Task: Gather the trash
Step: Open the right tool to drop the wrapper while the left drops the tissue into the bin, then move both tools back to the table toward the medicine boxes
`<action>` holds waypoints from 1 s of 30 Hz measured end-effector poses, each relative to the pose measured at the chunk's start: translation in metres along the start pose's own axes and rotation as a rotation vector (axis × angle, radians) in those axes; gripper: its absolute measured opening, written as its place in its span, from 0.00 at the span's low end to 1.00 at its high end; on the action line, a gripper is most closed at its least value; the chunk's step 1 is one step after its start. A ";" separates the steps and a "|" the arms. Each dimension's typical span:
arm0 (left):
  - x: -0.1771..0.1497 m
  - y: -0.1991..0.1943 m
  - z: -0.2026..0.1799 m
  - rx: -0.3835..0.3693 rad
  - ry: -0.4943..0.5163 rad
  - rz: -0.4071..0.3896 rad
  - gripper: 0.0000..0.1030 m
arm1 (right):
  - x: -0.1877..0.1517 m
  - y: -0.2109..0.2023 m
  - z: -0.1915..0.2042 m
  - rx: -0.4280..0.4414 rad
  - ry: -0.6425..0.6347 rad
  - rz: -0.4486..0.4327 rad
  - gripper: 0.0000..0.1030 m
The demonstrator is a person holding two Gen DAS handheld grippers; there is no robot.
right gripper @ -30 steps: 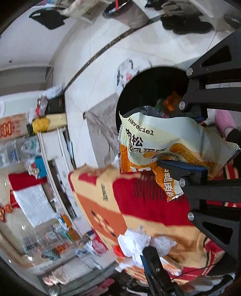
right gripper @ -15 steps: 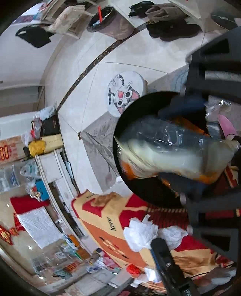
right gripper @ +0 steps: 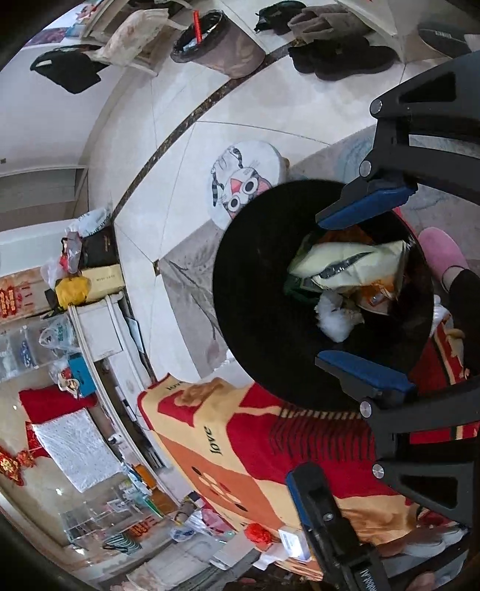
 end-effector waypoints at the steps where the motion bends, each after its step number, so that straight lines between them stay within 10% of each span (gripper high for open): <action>1: -0.001 -0.002 0.002 0.008 0.000 -0.003 0.52 | -0.002 0.001 0.003 0.003 -0.004 0.004 0.64; 30: -0.037 -0.080 0.092 0.234 -0.092 -0.069 0.52 | -0.012 0.009 0.106 0.063 -0.119 0.021 0.66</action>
Point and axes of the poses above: each gripper's, at about its wrist camera, not at the fingertips, and y roughly the way its jaws point, z to its left, x to its top, the point moved 4 cm from there along y, roughly the way its jaws point, and after that the axes turned 2 degrees about -y, right-handed, at the moved point
